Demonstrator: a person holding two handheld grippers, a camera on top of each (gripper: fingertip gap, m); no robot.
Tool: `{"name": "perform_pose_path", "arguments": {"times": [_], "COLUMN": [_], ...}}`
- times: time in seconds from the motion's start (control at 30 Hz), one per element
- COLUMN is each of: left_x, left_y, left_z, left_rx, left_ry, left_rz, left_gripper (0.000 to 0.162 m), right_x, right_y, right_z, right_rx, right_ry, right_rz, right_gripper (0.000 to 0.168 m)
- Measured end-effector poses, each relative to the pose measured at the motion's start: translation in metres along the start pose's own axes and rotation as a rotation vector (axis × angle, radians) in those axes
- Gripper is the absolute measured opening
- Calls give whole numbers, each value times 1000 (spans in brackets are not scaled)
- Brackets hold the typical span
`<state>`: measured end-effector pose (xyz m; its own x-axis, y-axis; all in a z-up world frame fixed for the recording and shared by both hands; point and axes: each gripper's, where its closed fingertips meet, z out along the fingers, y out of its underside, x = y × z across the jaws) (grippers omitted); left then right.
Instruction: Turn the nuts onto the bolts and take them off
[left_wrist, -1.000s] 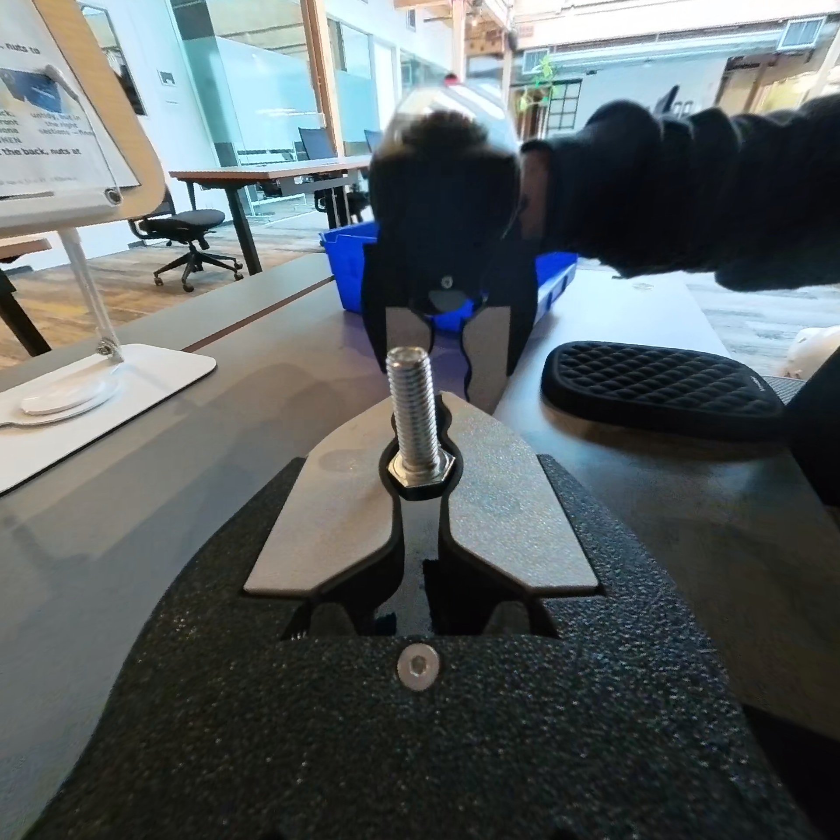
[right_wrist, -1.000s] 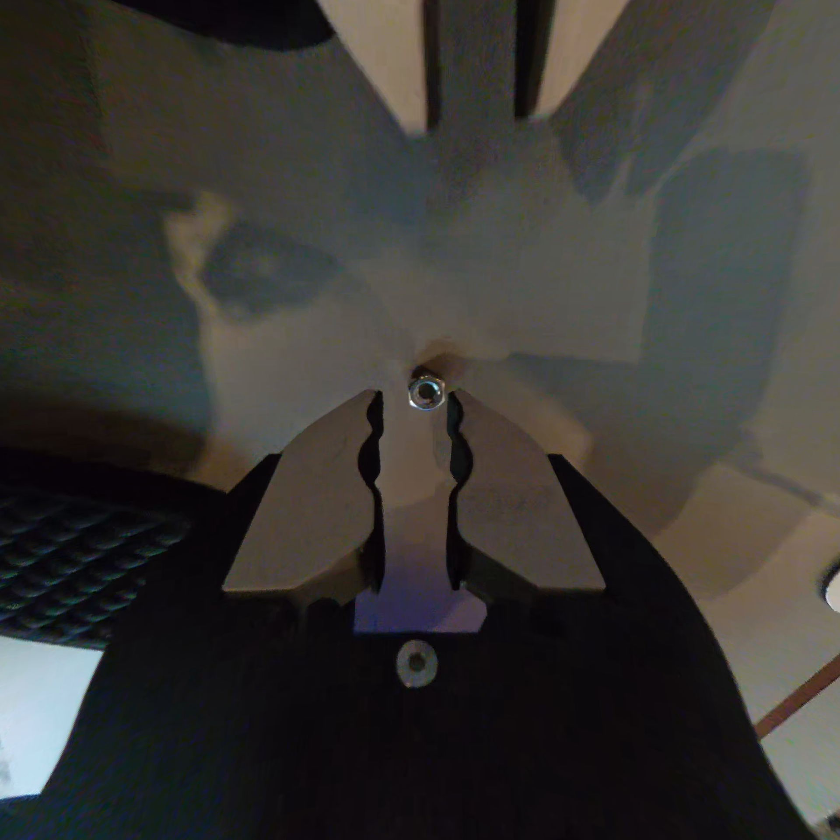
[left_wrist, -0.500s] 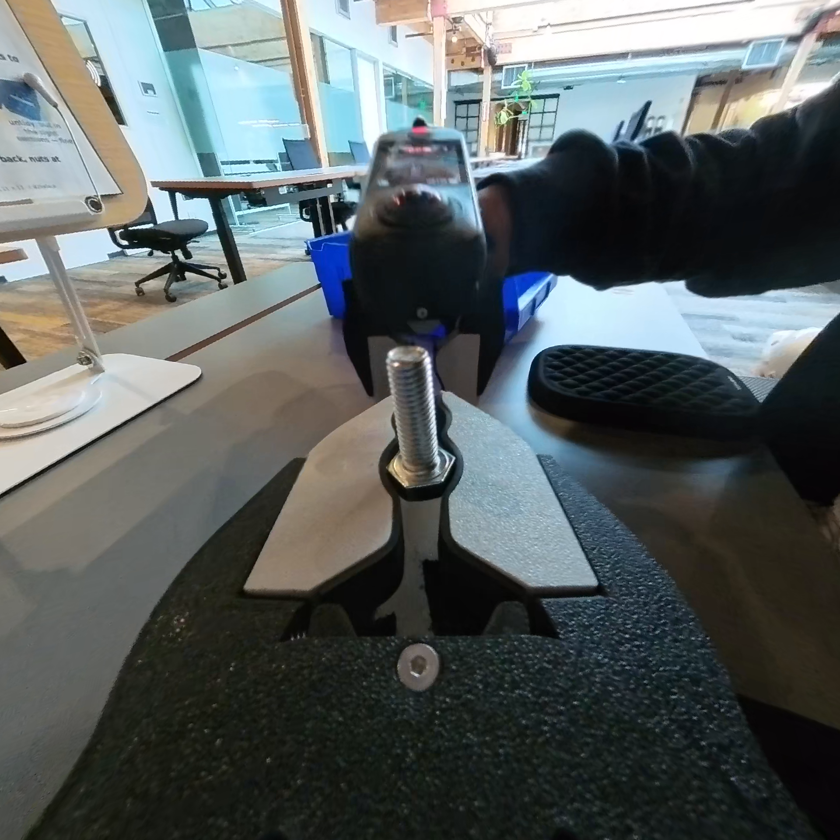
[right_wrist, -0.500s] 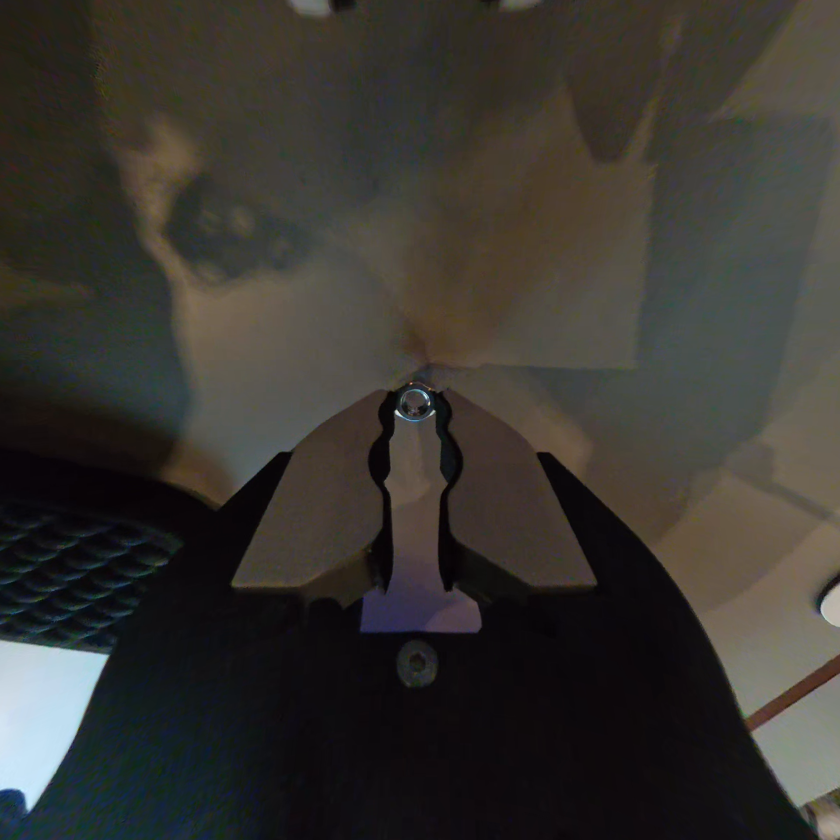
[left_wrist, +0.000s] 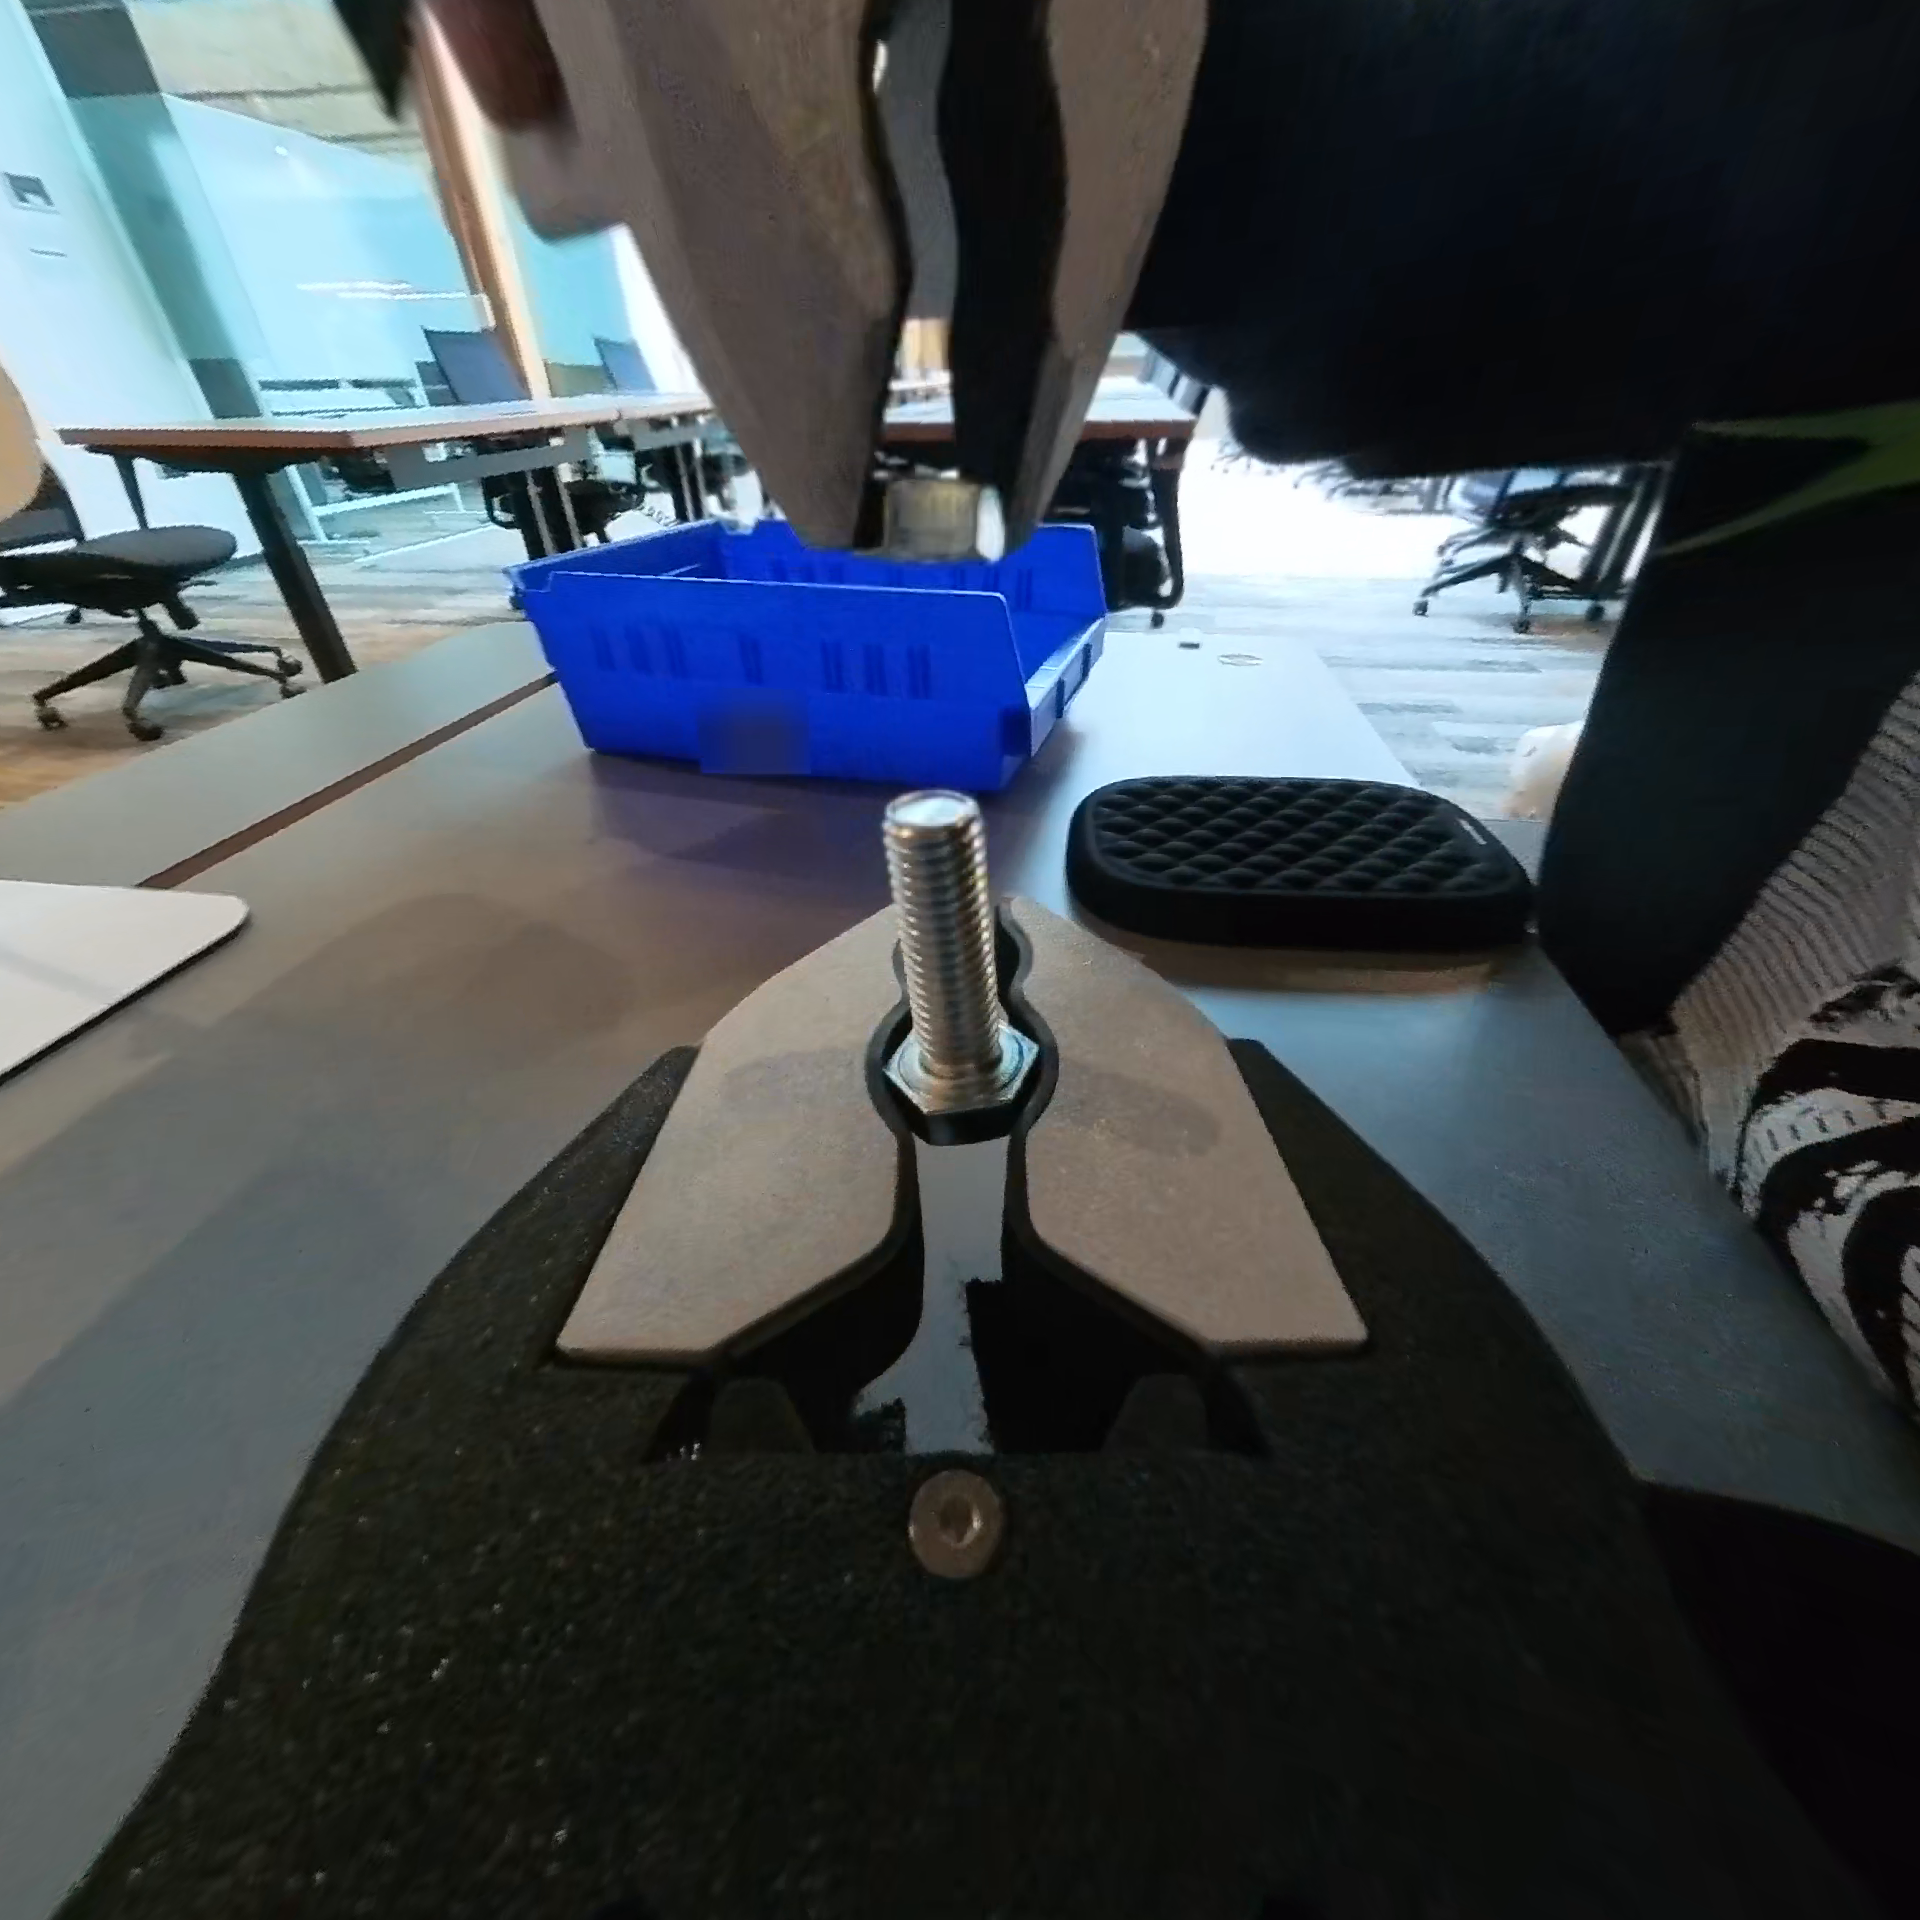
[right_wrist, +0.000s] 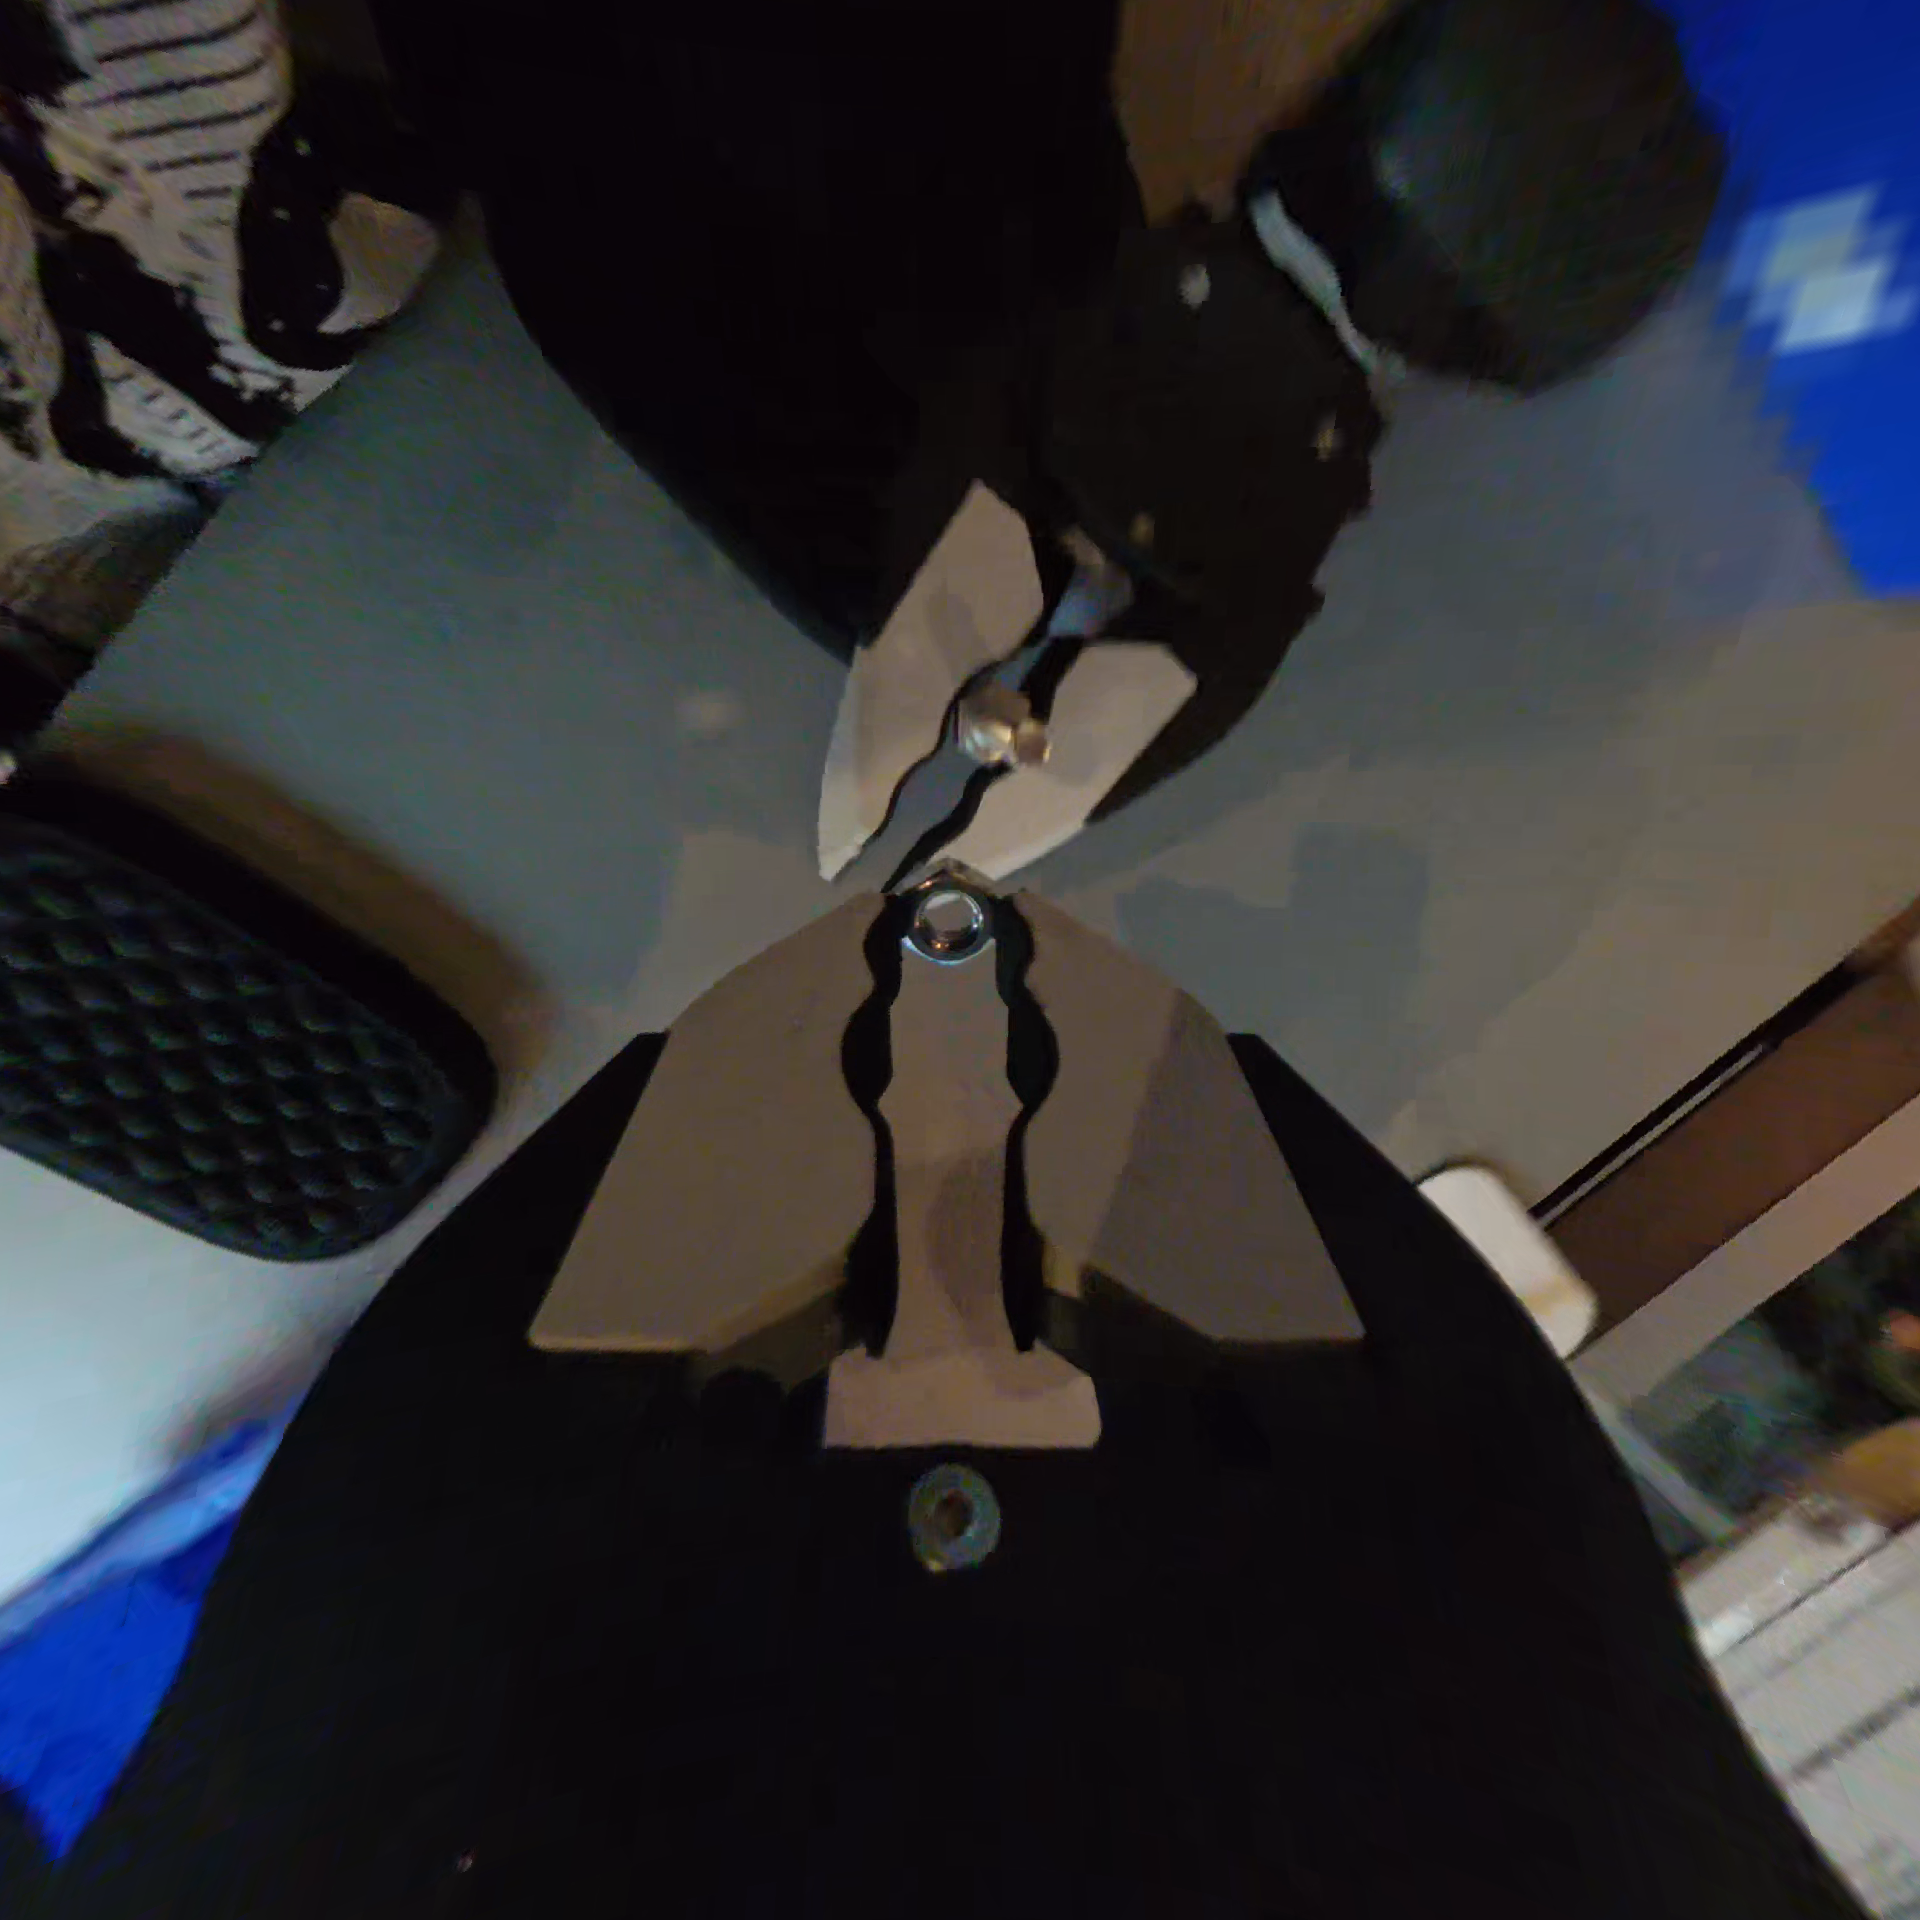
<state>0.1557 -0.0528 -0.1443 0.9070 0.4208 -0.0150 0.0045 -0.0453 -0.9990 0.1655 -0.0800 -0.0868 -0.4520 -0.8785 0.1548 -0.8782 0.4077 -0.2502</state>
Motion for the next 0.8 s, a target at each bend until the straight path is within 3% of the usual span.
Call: {"name": "perform_pose_path", "arguments": {"times": [0.3, 0.8], "left_x": [20, 33], "left_y": [-1, 4], "left_z": [-4, -5], "left_rx": [22, 0], "left_ry": [168, 250], "left_rz": [5, 14], "left_gripper": [11, 11], "right_x": [9, 4], "right_y": [-39, -32], "right_z": [7, 23], "right_rx": [64, 15], "right_ry": [-144, -349], "right_rz": [-511, -914], "right_gripper": [16, 17]}}
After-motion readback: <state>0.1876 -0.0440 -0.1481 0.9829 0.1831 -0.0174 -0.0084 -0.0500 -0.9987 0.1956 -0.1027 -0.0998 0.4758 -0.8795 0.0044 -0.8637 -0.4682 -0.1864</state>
